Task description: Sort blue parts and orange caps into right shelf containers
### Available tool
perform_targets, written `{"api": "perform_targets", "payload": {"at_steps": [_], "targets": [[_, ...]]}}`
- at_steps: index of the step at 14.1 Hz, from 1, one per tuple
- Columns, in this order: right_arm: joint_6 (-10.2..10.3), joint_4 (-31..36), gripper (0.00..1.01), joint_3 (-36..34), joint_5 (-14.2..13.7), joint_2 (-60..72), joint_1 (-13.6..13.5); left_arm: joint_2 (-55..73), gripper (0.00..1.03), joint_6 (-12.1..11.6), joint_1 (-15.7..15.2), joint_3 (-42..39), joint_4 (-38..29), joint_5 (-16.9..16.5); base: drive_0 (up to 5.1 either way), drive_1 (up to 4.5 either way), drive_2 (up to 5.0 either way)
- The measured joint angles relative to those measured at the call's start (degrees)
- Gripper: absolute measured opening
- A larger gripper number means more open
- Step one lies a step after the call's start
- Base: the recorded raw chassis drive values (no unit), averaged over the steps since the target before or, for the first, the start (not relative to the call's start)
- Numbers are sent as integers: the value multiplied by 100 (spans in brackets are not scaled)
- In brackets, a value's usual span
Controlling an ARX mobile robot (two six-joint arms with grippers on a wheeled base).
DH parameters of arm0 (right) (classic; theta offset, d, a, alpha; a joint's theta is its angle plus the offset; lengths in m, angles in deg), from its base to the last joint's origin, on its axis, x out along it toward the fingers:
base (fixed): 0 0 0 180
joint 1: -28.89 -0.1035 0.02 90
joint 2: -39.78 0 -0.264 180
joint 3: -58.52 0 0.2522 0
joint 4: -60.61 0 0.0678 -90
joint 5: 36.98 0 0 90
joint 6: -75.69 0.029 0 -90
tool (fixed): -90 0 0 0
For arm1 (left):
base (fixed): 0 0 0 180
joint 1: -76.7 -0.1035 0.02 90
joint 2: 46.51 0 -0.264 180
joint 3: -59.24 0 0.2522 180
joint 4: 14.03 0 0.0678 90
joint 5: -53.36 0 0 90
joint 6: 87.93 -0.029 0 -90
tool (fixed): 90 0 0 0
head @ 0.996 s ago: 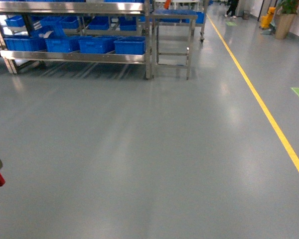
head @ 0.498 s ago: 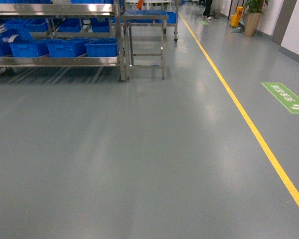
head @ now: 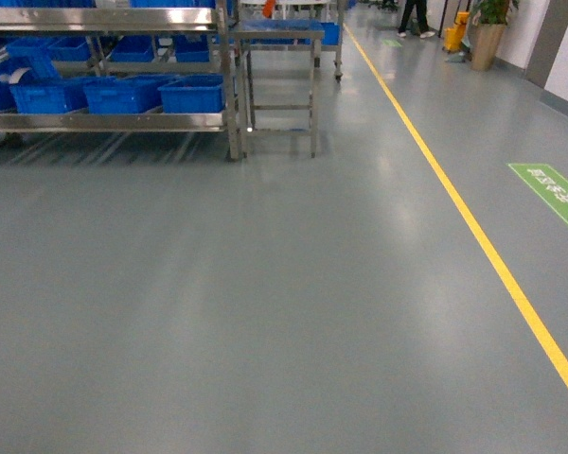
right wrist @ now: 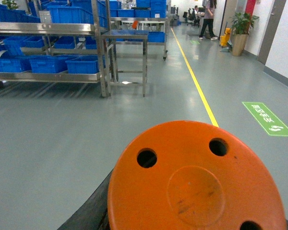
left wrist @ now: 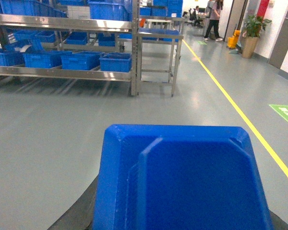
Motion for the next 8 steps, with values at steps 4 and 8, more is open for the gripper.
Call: {"api": "perform_targets", "payload": {"at_steps": [4,8], "targets": [[0,2,44,0,0,0,0,0,41,0,0,0,11,4,0,419,-418],[0,-2,44,0,0,0,0,0,41,0,0,0,11,0,1,419,-417]]}}
